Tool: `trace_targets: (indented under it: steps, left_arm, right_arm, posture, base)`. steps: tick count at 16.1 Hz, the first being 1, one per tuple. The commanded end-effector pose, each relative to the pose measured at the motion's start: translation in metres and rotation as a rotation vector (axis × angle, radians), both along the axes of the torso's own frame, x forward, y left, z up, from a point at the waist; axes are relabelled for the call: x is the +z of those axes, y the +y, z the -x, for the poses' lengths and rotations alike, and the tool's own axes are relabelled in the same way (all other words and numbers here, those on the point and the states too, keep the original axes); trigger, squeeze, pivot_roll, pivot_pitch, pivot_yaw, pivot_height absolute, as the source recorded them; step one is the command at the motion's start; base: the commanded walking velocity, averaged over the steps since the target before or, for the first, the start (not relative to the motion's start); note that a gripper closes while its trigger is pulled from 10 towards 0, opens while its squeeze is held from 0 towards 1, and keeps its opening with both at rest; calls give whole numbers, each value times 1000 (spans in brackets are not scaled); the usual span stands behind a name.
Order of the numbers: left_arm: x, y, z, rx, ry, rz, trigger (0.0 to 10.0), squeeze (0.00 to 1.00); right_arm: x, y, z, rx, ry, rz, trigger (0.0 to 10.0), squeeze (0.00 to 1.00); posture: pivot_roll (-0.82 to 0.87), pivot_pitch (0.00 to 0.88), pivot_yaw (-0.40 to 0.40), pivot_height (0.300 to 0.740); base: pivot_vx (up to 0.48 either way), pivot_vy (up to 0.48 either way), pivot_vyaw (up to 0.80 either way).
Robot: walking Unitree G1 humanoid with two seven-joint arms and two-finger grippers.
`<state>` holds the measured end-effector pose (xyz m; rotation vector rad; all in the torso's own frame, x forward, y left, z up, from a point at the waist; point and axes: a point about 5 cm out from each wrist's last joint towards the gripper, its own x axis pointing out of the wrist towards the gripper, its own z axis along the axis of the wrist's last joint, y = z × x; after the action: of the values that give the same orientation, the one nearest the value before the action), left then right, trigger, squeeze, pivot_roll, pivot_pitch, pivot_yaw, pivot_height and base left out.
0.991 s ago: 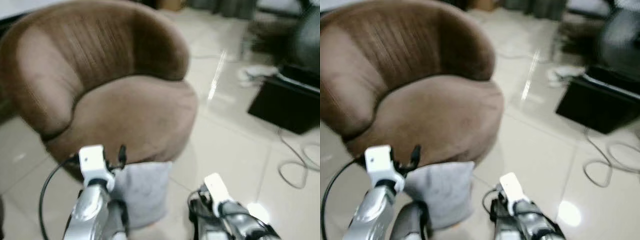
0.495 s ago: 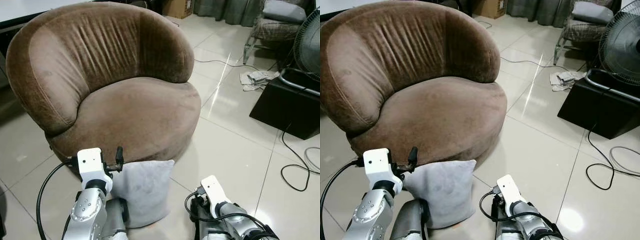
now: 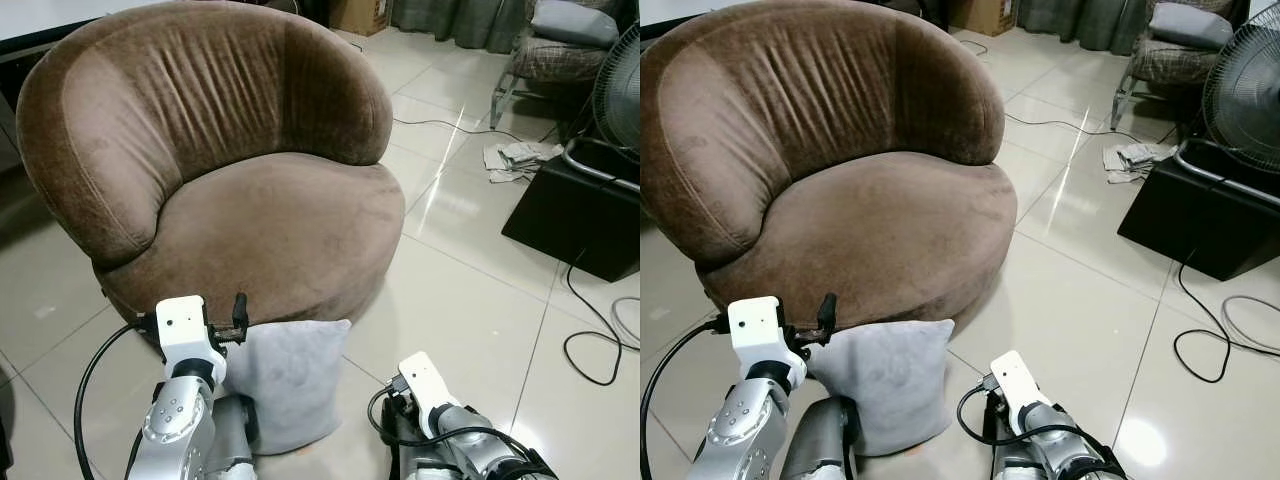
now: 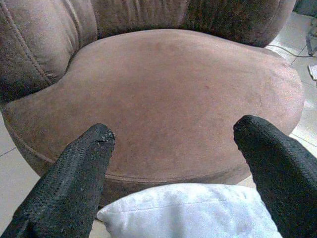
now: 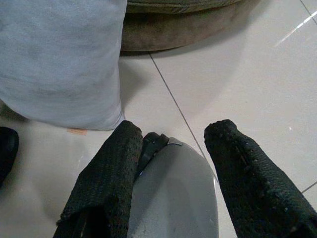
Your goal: Move the pillow to the sofa from floor
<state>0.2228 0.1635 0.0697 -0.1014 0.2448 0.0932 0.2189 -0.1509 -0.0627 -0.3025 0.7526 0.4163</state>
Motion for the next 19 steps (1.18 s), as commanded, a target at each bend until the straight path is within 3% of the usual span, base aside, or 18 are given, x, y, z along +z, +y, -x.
trace_targets:
  steps: [1, 4, 7, 10, 15, 16, 17, 19]
  left_arm:
    - [0, -3, 0, -7, 0, -13, 10000, 0]
    - [2, 8, -12, -122, 43, -44, 10000, 0]
    - [-6, 40, -35, -215, 133, -139, 10000, 0]
    - [-11, 48, -43, -274, 177, -198, 10000, 0]
    - [-30, 56, -53, -504, 303, -331, 10000, 0]
    - [-35, 60, -57, -557, 342, -387, 10000, 0]
    - [-42, 66, -61, -651, 401, -512, 10000, 0]
    - [-48, 72, -62, -705, 450, -588, 10000, 0]
  right_arm:
    - [2, -2, -3, 8, -18, 8, 10000, 0]
    - [2, 0, -2, 3, -20, 5, 10000, 0]
    - [1, 2, -1, 7, -19, 1, 10000, 0]
    - [0, 2, 1, -5, -18, 3, 10000, 0]
    - [-1, 1, 2, -18, -13, -2, 10000, 0]
    - [-1, 1, 3, -19, -13, -4, 10000, 0]
    - [-1, 1, 3, -23, -13, -9, 10000, 0]
    - [-2, 0, 4, -33, -13, -11, 10000, 0]
  posture:
    - [-17, 0, -45, 598]
    - [-24, 0, -34, 598]
    - [-62, 0, -11, 598]
    - [-90, 0, 2, 598]
    - [-103, 0, 19, 598]
    - [-103, 0, 19, 598]
    - [-111, 0, 28, 598]
    - [-124, 0, 41, 598]
  base:
    - [0, 0, 0]
    - [0, 0, 0]
    - [0, 0, 0]
    - [0, 0, 0]
    - [0, 0, 0]
    - [0, 0, 0]
    - [0, 0, 0]
    - [0, 0, 0]
